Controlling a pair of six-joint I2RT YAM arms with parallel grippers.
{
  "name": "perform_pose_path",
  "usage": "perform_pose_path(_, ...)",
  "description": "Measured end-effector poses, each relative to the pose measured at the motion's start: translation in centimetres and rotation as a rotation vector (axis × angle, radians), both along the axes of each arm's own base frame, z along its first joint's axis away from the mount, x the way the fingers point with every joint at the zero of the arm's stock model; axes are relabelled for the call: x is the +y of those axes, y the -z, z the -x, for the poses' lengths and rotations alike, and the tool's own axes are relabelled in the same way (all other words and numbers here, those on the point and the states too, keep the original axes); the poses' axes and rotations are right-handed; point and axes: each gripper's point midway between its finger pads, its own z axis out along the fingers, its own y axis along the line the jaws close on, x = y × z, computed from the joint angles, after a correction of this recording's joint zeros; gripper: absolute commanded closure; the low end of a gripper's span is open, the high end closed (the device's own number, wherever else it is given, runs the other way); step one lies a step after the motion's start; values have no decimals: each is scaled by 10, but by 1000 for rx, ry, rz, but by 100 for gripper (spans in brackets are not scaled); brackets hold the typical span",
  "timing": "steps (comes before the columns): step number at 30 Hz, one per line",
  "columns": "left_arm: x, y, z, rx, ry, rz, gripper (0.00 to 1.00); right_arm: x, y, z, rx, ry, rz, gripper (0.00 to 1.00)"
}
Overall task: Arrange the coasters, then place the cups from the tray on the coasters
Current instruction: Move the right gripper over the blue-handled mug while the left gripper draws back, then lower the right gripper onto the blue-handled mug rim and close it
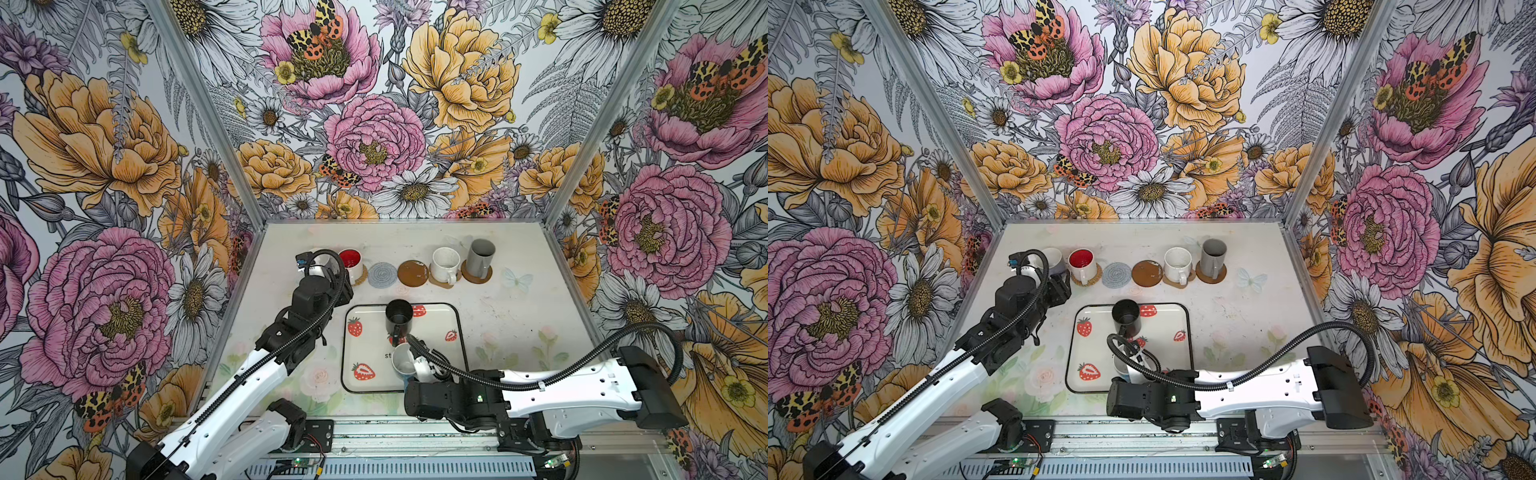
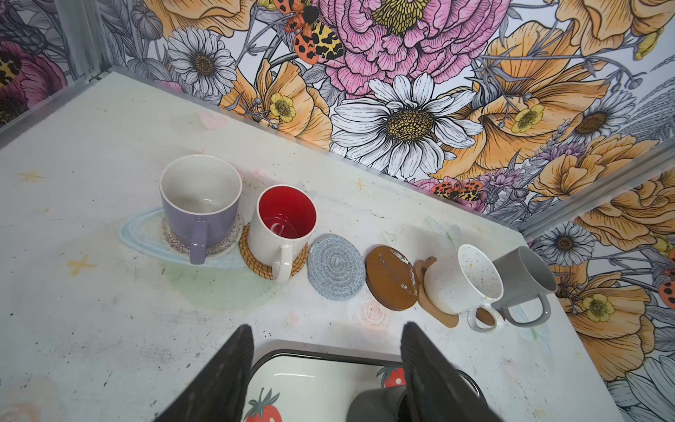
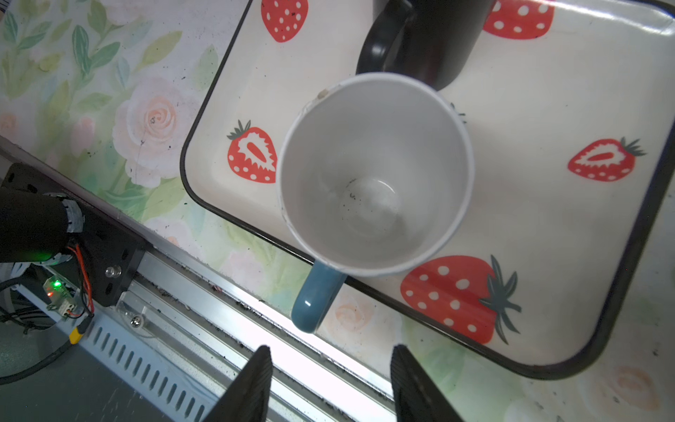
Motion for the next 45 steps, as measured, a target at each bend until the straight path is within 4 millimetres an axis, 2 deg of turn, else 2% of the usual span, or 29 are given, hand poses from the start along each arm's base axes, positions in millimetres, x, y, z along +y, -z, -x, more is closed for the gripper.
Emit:
perform_pose_path(7,-2,0,0,-2,9,8,34,5,4,-2,-5,12,17,38)
perform_pose_path(23,-5,0,0,-1,24,16,34,6,25,-14,7,69,63,34)
perform_pose_path(31,-7,13,-6,31,20,-1,35,3,38,-22,37,101,47,34)
perform_pose_path(37,-9,21,-9,56,22,-13,35,4,46,-23,59,104,48,42)
perform_pose_path(45,-9,23,-10,60,20,-8,35,1,49,-25,68,112,51,52)
